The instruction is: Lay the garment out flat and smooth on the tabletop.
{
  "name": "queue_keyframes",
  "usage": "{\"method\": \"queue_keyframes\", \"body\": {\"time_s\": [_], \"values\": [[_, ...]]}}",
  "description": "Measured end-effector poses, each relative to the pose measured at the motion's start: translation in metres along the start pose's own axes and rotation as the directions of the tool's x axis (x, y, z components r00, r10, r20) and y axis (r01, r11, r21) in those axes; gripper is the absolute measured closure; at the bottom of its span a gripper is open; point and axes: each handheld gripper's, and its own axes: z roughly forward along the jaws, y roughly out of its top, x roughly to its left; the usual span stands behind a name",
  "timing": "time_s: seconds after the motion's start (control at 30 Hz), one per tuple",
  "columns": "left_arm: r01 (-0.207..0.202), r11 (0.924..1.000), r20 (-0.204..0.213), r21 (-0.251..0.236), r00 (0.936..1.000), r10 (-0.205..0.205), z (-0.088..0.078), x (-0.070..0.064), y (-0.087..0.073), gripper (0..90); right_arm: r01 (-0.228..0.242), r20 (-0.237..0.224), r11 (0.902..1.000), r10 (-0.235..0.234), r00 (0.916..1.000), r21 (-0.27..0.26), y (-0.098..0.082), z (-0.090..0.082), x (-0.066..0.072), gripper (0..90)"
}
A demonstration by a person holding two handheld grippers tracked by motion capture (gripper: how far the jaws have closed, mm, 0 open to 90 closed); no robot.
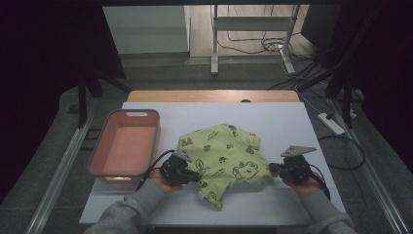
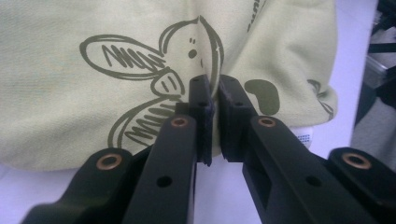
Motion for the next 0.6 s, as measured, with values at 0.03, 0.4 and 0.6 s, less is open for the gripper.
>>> {"method": "queue_keyframes", "body": {"time_s": [0.03, 0.4, 0.6], "values": [[-0.007, 1.0, 0.005, 0.007, 1.0, 0.007, 0.001, -0.002, -0.001, 85.0, 0.002, 0.0, 1.0, -0.002, 1.0, 0.002, -0.001, -0.001, 0.001, 87.9], [-0.055, 0.9982, 0.104, 0.022, 0.9932, 0.052, 0.012, -0.034, -0.005, 84.9, -0.012, -0.011, 0.998, 0.013, 0.9998, 0.061, -0.032, -0.032, 0.013, 88.6], [-0.077, 0.9935, 0.021, -0.083, 0.9966, 0.079, -0.007, -0.041, -0.001, 68.0, -0.003, -0.022, 0.9969, 0.005, 0.9998, 0.079, -0.038, -0.036, 0.015, 87.8]]}}
